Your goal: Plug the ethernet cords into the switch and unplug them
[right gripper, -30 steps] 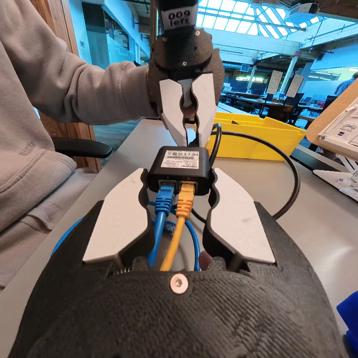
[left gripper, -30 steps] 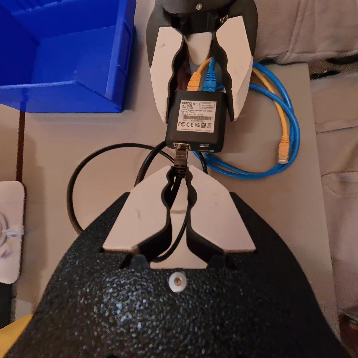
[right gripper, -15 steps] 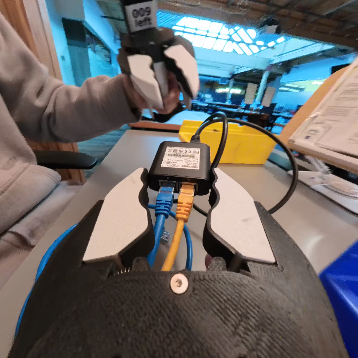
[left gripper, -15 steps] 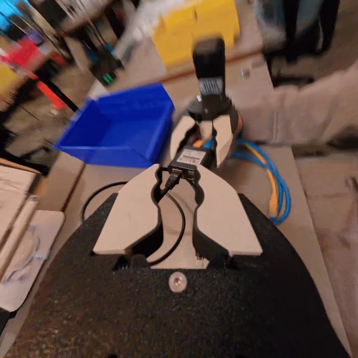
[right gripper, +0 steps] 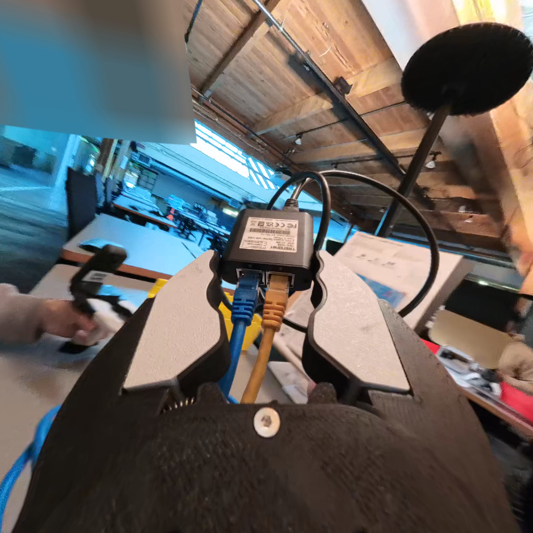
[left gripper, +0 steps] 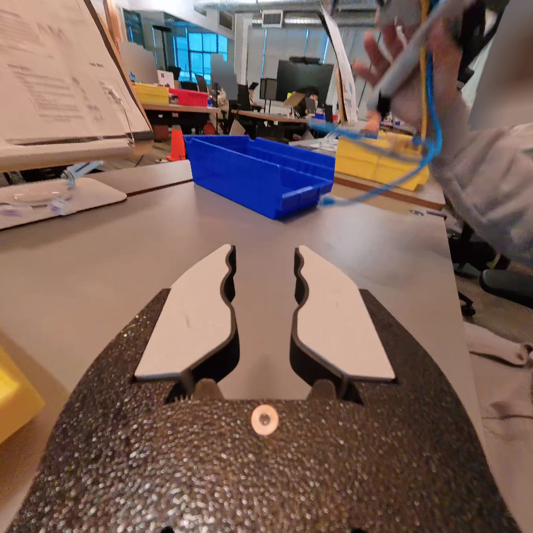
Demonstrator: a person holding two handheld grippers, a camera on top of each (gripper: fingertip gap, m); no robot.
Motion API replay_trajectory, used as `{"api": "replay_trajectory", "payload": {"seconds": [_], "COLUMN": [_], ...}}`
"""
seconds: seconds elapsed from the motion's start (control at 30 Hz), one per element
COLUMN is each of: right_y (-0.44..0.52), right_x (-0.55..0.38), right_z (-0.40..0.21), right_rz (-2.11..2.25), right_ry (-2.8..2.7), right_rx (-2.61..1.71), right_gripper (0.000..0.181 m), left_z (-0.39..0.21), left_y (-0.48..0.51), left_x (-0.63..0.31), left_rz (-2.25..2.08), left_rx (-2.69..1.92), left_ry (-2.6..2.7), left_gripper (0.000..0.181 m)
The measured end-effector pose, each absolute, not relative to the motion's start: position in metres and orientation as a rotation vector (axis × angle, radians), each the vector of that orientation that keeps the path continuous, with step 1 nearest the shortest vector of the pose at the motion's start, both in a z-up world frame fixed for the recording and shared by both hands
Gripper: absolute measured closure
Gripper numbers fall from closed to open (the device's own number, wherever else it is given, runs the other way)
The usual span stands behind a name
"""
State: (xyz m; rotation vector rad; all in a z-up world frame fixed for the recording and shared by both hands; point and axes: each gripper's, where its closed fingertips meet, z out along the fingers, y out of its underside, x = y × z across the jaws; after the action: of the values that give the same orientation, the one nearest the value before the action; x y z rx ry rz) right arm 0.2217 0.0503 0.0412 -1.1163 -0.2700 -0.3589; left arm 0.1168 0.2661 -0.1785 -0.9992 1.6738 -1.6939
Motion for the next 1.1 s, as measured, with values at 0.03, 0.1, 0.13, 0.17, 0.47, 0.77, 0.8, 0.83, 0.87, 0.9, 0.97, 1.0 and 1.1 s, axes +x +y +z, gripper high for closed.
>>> {"api": "replay_trajectory", "payload": {"seconds": [0.03,0.1,0.13,0.17,0.47,0.77,0.8,0.83,0.87,0.9,0.97,1.0,1.1], "right_y": [0.049,0.047,0.046,0.043,0.04,0.043,0.04,0.039,0.036,0.034,0.032,0.029,0.009], "right_x": [0.235,0.268,0.286,0.307,0.459,0.484,0.482,0.478,0.475,0.473,0.468,0.464,0.443], "right_z": [0.055,0.073,0.076,0.078,-0.024,-0.17,-0.185,-0.196,-0.201,-0.197,-0.176,-0.163,-0.134], "right_rz": [-0.415,-0.6,-0.69,-0.787,-1.164,-1.062,-1.023,-0.963,-0.934,-0.951,-0.992,-1.01,-1.009], "right_ry": [-0.267,-0.263,-0.272,-0.252,0.05,0.292,0.296,0.303,0.301,0.28,0.253,0.258,0.365], "right_rx": [-1.143,-1.213,-1.257,-1.285,-1.506,-2.076,-2.165,-2.237,-2.283,-2.284,-2.225,-2.202,-2.139], "right_gripper": [0.12,0.12,0.12,0.12,0.12,0.12,0.12,0.119,0.12,0.123,0.119,0.114,0.1], "left_z": [-0.182,-0.187,-0.19,-0.191,-0.181,-0.188,-0.189,-0.19,-0.19,-0.191,-0.192,-0.193,-0.198], "left_y": [0.265,0.261,0.26,0.259,0.265,0.255,0.255,0.254,0.253,0.252,0.252,0.253,0.253], "left_x": [0.117,0.116,0.114,0.113,0.107,0.102,0.102,0.102,0.102,0.102,0.103,0.104,0.108], "left_rz": [-1.689,-1.709,-1.722,-1.739,-1.812,-1.741,-1.738,-1.733,-1.728,-1.723,-1.704,-1.691,-1.627], "left_rx": [-0.996,-0.987,-0.992,-0.995,-0.97,-0.942,-0.942,-0.94,-0.937,-0.934,-0.942,-0.949,-0.983], "left_ry": [1.69,1.715,1.737,1.752,1.675,1.761,1.768,1.774,1.781,1.787,1.789,1.791,1.802], "left_gripper": [0.144,0.144,0.144,0.144,0.15,0.15,0.149,0.149,0.149,0.149,0.146,0.145,0.142]}}
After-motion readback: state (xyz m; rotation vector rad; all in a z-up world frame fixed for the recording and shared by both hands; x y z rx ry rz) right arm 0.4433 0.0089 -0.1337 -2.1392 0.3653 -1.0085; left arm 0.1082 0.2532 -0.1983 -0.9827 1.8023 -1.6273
